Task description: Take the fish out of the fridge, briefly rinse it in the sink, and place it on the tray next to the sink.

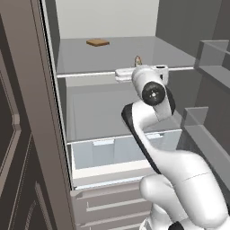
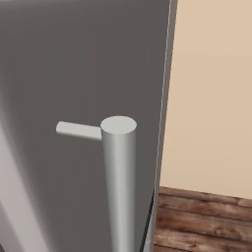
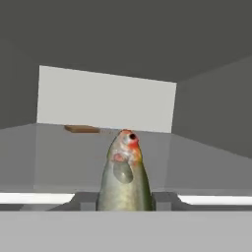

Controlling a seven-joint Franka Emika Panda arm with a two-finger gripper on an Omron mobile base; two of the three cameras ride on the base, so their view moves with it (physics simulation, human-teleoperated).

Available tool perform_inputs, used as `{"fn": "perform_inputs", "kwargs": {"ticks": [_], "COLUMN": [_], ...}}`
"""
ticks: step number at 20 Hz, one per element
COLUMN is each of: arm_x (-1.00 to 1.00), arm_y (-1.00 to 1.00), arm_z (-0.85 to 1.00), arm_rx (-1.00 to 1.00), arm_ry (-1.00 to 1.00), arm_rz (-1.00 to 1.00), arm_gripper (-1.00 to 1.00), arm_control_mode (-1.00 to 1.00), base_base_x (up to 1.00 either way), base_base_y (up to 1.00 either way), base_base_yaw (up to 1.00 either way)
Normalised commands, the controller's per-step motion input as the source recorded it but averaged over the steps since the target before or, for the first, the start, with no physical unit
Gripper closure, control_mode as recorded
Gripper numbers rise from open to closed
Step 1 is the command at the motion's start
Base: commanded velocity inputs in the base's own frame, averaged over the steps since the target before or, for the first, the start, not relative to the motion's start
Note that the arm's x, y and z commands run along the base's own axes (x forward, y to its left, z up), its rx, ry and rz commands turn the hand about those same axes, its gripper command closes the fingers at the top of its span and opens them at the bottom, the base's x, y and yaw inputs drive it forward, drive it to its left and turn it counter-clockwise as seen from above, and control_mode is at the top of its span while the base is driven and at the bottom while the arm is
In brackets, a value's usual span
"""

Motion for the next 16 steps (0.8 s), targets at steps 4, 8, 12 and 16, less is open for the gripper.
{"fn": "perform_inputs", "kwargs": {"ticks": [4,8,12,16], "arm_x": [-1.00,-1.00,-1.00,-0.98], "arm_y": [0.13,0.16,0.28,0.19], "arm_z": [-0.65,-0.86,-0.93,-0.96], "arm_rx": [0.00,0.00,0.00,0.00], "arm_ry": [0.61,0.60,0.67,0.51], "arm_rz": [-0.09,-0.07,-0.05,-0.01], "arm_gripper": [1.00,1.00,1.00,1.00], "arm_control_mode": [-1.00,-1.00,-1.00,-1.00], "base_base_x": [0.00,0.00,0.00,0.00], "base_base_y": [0.00,0.00,0.00,0.00], "base_base_yaw": [0.00,0.00,0.00,0.00]}}
